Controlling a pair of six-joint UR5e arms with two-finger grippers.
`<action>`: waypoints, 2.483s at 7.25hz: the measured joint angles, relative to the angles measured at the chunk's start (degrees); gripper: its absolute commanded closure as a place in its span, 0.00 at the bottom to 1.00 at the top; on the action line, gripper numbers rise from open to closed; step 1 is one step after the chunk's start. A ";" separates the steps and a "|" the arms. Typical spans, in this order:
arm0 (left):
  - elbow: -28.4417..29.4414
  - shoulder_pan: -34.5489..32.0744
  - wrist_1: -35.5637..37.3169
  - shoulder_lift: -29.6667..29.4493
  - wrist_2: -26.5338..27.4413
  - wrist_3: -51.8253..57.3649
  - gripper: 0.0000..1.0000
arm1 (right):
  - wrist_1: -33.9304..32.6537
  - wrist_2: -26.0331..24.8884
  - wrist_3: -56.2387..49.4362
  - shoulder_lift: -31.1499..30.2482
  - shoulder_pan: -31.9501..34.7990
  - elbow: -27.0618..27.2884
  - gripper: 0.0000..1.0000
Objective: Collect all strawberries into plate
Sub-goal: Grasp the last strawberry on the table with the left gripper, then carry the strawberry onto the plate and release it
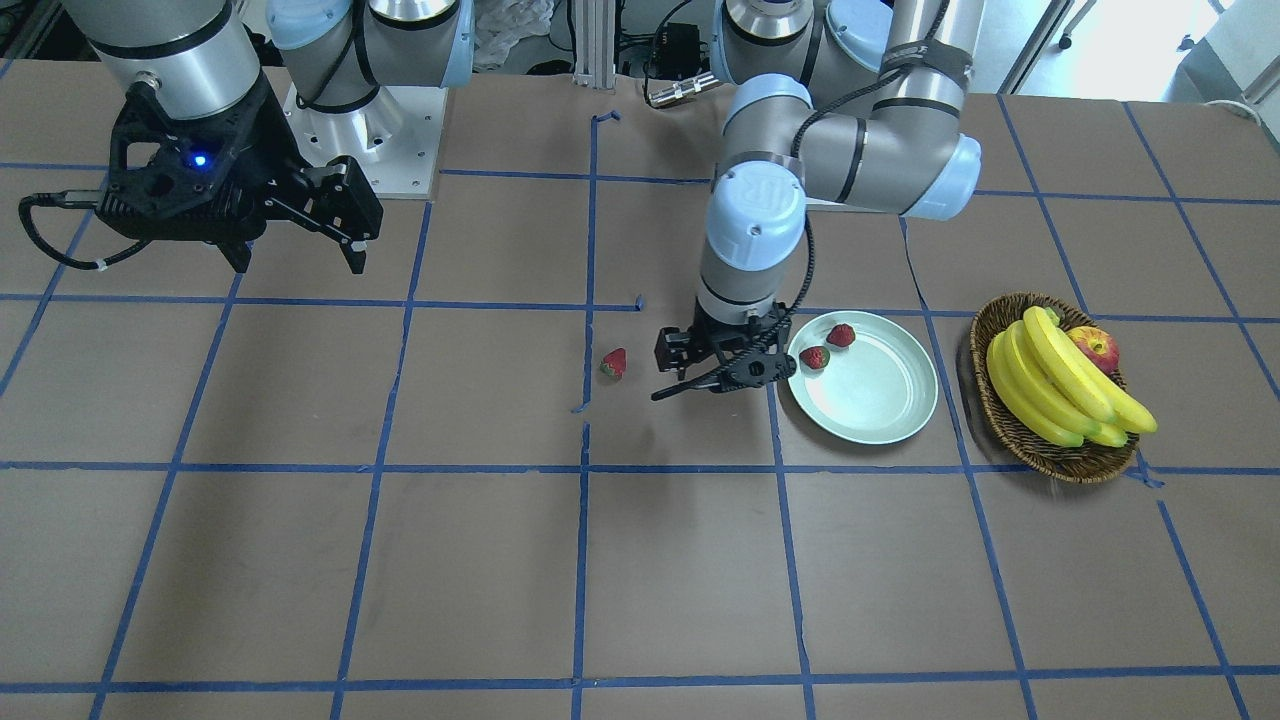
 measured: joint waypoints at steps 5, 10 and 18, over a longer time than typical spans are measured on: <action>0.29 -9.10 8.82 -8.70 -2.44 -11.02 0.83 | 0.00 0.00 0.00 0.00 0.00 -0.02 0.00; 0.45 -2.88 6.23 -6.52 -1.26 -0.85 1.00 | -0.11 0.00 0.00 0.00 0.00 0.00 0.00; -2.74 22.74 -5.16 2.82 2.43 33.41 0.00 | -0.26 0.00 0.00 0.05 0.00 -0.08 0.00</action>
